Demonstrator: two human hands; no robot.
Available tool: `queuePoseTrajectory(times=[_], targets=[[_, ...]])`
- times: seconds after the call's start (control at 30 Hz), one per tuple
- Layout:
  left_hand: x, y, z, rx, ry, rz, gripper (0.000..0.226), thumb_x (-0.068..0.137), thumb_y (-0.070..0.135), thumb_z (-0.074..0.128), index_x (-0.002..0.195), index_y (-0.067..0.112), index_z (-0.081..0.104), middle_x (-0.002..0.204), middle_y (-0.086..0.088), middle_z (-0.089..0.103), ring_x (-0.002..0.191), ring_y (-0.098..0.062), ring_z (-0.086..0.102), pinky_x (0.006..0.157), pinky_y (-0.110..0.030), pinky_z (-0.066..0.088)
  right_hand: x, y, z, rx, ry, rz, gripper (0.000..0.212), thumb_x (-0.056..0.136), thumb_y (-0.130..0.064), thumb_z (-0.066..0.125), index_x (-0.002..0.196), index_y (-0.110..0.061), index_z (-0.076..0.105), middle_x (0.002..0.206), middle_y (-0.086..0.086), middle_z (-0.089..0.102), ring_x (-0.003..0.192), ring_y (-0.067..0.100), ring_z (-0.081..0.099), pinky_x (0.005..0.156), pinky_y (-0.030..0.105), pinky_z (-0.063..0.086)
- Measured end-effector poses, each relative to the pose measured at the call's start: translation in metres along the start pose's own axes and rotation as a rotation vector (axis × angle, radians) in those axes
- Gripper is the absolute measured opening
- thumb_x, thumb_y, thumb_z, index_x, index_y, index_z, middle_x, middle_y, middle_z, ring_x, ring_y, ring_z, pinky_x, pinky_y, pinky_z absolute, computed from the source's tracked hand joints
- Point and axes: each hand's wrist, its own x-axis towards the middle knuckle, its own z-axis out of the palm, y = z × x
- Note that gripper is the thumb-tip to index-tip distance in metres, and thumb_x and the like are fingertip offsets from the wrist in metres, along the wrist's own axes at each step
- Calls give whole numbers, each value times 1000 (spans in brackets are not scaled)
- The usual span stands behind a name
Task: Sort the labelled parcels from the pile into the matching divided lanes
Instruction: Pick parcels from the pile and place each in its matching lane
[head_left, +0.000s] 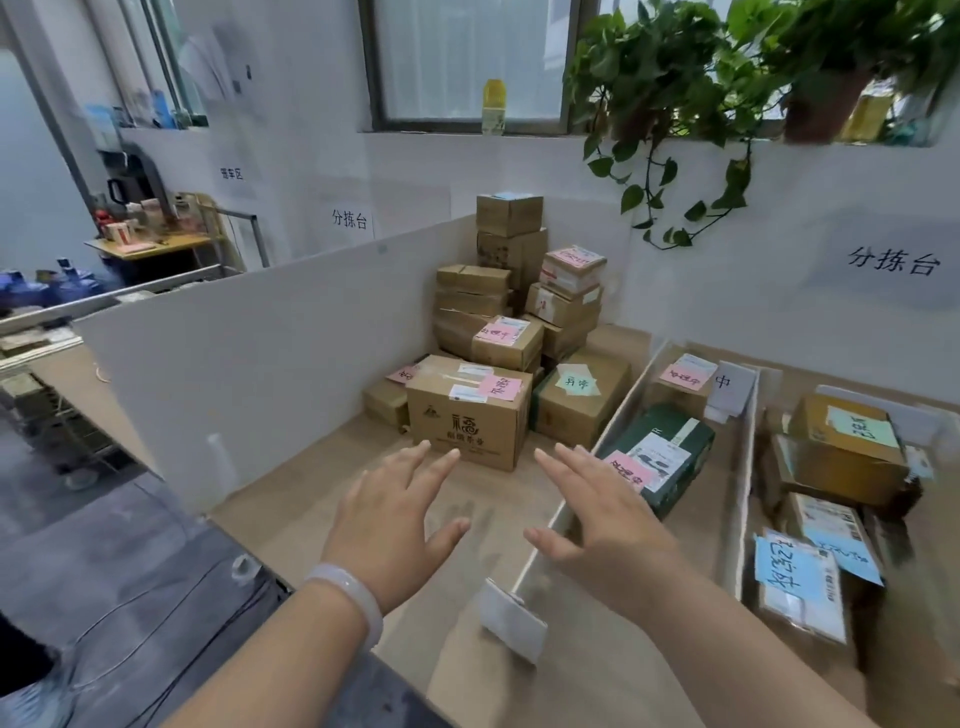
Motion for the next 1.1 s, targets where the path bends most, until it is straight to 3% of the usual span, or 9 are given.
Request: queuePoseTrajectory(times=[0.1,0.23,0.4,0.6,0.9,1.1], targets=[[30,-24,11,2,-60,9,77,77,72,26,146,39,40,152,5,42,139,-19,40,107,-42,38,43,-1,10,-10,-44,24,75,92,-62,46,152,-44,5,161,-19,1,148,3,-5,120,31,0],[79,-55,14,-34,-26,13,67,80,66,37,138,36,52,141,6,54,127,-17,53,96,-40,48,106,-2,11,12,-14,56,75,92,-60,47,153,-42,8,162,-17,2,149,6,-2,120,33,4],[139,-85,36,-159,-89,-6,82,73,74,20,148,44,33,155,12,33,142,-11,31,113,-35,31,166,-1,18,84,-1,143,71,93,-56,49,151,-45,11,160,-20,4,148,6,0,120,35,7],[240,-113,73,-294,-224,48,65,92,56,52,150,42,26,157,13,25,145,-11,20,118,-32,24,234,12,27,119,29,326,70,93,-56,49,151,-47,9,160,-21,4,148,5,0,120,37,11],[410,-145,144,-516,-379,83,63,94,49,55,150,39,28,158,11,23,146,-12,21,120,-38,26,335,29,51,166,62,561,68,94,-57,47,151,-47,11,160,-21,6,148,3,2,121,38,16],[476,-145,192,-628,-512,45,65,93,48,58,149,45,26,158,7,21,145,-16,23,118,-43,28,387,49,66,189,58,672,67,95,-55,46,151,-47,11,160,-21,5,147,2,1,121,37,14]])
